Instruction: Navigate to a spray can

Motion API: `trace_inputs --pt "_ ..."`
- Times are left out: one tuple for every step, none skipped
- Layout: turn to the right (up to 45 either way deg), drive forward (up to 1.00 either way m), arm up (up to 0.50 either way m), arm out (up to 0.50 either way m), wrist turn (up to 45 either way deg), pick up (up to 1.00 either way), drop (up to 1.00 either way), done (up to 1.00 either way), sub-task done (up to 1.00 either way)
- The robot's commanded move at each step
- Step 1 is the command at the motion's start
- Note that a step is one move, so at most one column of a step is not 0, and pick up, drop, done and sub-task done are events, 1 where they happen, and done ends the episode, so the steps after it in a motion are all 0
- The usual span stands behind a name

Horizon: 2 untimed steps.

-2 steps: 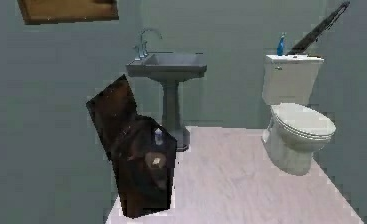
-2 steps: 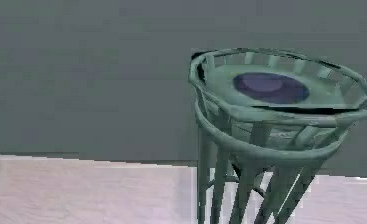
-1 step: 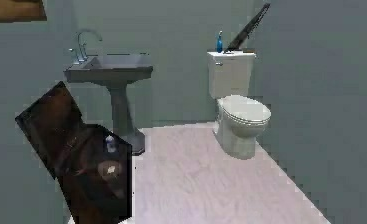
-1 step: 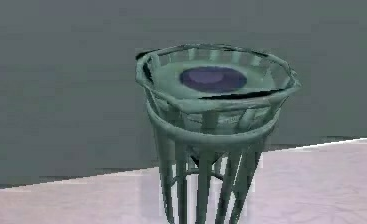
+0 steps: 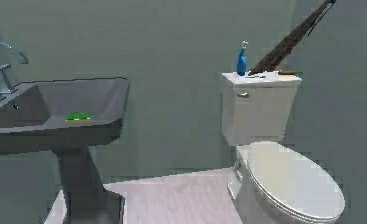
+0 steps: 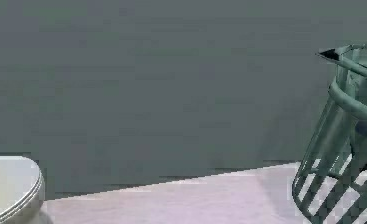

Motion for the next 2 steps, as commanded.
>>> trace_inputs --pt "45.0 0.0 0.0 0.0 0.0 0.0 0.0 0.0 0.0" --pt "3.0 0.0 0.0 0.0 0.0 0.0 0.0 0.0 0.0"
